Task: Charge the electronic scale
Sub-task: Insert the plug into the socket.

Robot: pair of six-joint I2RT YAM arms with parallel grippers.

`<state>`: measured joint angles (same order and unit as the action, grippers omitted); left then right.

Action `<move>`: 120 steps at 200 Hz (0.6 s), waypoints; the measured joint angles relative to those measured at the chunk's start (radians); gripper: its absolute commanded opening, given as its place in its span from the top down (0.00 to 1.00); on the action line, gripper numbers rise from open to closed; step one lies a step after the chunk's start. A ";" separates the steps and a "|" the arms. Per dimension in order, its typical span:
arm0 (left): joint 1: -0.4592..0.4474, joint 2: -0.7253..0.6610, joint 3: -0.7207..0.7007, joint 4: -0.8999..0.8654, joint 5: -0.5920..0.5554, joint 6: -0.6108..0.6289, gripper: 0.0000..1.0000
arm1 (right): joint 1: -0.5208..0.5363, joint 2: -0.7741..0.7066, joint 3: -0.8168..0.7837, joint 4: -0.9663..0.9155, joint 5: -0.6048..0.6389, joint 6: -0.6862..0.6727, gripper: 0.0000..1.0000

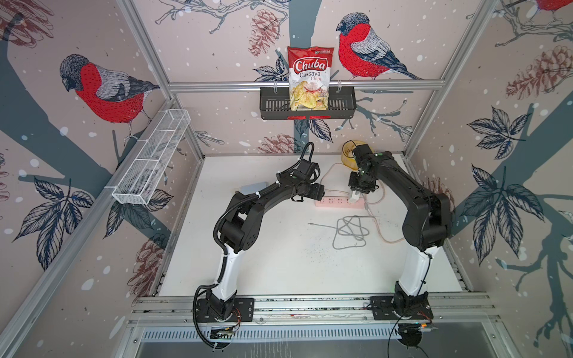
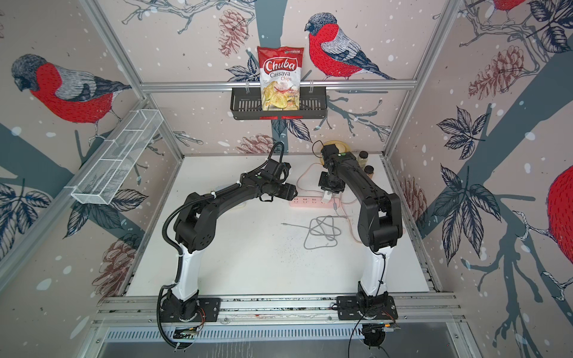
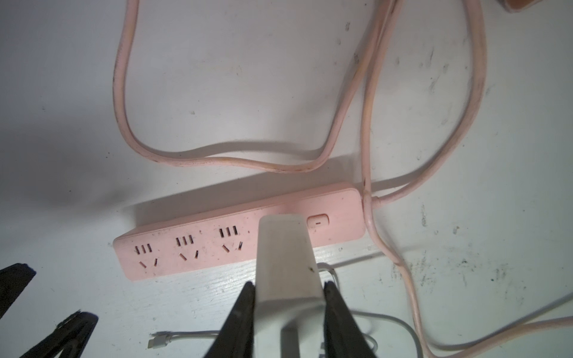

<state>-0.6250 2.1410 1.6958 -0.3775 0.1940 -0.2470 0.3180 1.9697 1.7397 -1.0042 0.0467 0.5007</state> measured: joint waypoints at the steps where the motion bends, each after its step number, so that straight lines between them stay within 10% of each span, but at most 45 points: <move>1: 0.000 0.002 0.000 0.000 0.002 -0.001 0.28 | 0.000 0.002 0.002 -0.001 0.000 0.000 1.00; 120: -0.002 0.096 -0.005 -0.001 0.068 -0.045 0.31 | 0.001 0.194 0.253 -0.113 0.027 -0.110 1.00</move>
<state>-0.6266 2.2368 1.6913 -0.3786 0.2615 -0.2916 0.3187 2.1635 1.9926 -1.1172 0.0742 0.3904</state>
